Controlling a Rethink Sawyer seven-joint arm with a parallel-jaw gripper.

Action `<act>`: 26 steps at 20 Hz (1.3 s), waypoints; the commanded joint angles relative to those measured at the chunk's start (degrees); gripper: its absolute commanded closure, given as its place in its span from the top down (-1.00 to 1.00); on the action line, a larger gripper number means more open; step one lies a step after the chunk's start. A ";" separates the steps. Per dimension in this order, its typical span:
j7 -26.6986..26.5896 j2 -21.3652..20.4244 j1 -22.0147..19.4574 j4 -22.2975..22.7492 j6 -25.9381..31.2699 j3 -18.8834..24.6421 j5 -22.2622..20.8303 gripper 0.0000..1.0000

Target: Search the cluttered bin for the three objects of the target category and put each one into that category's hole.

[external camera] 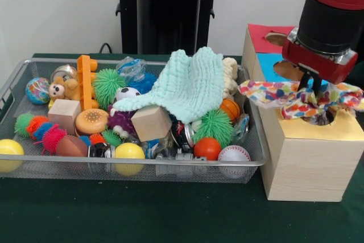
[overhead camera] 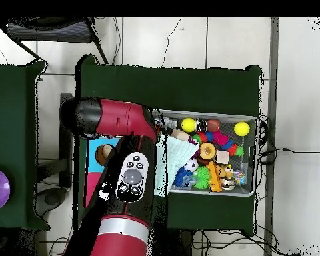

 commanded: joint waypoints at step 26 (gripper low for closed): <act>1.48 2.07 -7.82 6.31 -8.60 12.03 -4.32 -1.00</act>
